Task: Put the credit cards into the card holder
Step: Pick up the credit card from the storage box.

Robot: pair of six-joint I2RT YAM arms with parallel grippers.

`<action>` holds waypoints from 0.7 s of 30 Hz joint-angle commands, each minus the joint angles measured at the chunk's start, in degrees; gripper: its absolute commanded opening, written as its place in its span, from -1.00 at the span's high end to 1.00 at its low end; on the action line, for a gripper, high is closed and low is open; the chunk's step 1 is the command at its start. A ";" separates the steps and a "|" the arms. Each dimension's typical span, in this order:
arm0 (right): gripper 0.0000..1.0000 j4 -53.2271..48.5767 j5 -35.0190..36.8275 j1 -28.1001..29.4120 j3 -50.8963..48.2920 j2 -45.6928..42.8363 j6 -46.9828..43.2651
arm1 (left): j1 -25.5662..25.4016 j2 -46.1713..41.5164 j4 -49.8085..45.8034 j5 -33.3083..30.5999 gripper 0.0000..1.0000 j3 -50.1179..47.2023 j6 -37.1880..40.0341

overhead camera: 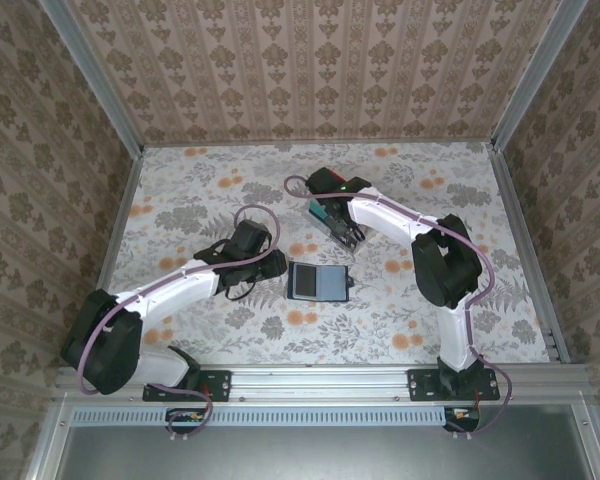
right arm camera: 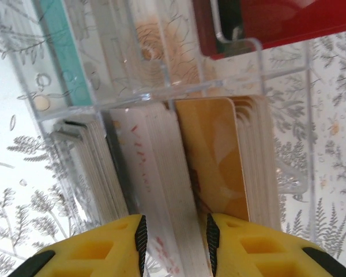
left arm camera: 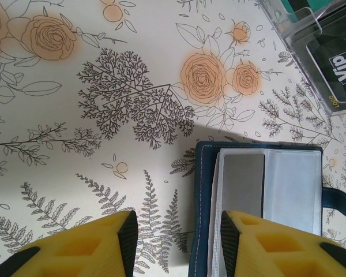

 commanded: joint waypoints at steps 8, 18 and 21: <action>0.30 1.89 4.32 -0.14 -1.41 0.99 -3.20 | 0.53 -0.50 -1.22 0.43 0.10 -0.80 1.07; 0.45 -3.51 -3.16 -0.91 0.14 3.73 1.63 | 0.64 -0.15 -1.41 0.63 0.11 -0.93 0.77; 0.52 -4.71 -7.63 -0.83 0.78 2.79 4.63 | 0.64 -0.14 -1.39 0.60 0.11 -0.86 0.83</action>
